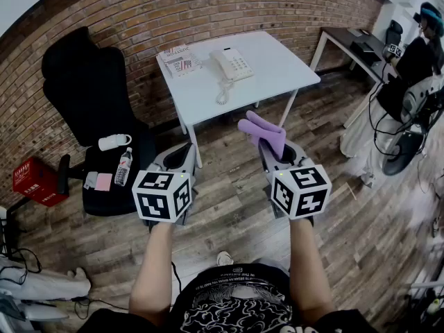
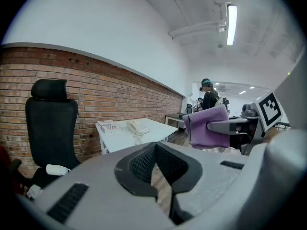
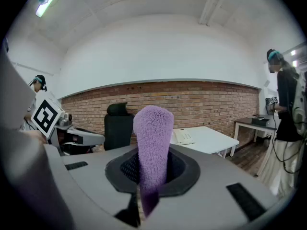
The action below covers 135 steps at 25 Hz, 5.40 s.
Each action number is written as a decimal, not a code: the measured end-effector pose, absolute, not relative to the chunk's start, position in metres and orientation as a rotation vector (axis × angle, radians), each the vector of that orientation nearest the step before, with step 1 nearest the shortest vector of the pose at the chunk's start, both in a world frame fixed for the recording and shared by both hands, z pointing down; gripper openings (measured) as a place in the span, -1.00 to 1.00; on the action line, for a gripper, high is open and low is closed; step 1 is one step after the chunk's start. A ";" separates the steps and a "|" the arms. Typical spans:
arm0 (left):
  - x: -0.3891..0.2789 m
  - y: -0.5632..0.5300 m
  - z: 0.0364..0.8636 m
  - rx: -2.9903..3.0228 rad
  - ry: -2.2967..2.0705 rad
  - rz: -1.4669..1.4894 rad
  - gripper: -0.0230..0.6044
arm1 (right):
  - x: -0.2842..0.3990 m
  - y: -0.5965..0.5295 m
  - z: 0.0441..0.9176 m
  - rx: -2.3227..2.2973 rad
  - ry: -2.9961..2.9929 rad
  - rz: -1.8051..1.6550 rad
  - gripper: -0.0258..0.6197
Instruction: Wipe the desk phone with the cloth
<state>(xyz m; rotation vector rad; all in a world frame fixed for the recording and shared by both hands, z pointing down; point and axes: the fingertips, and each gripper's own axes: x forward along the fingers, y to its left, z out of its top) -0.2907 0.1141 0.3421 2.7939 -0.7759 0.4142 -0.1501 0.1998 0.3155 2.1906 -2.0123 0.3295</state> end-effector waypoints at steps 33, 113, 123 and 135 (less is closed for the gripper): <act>-0.130 0.026 0.360 2.771 -0.864 0.477 -0.91 | 0.016 0.096 0.337 2.112 -2.106 0.379 -0.78; 0.049 -0.390 0.475 2.403 -1.082 0.568 -0.91 | 0.231 -0.421 0.493 1.609 -2.219 0.900 -0.78; 0.047 -0.355 0.474 2.372 -1.156 0.583 -0.91 | 0.235 -0.404 0.493 1.545 -2.291 1.006 -0.78; 0.043 -0.319 0.464 2.324 -1.274 0.554 -0.91 | 0.233 -0.371 0.497 1.476 -2.361 1.080 -0.78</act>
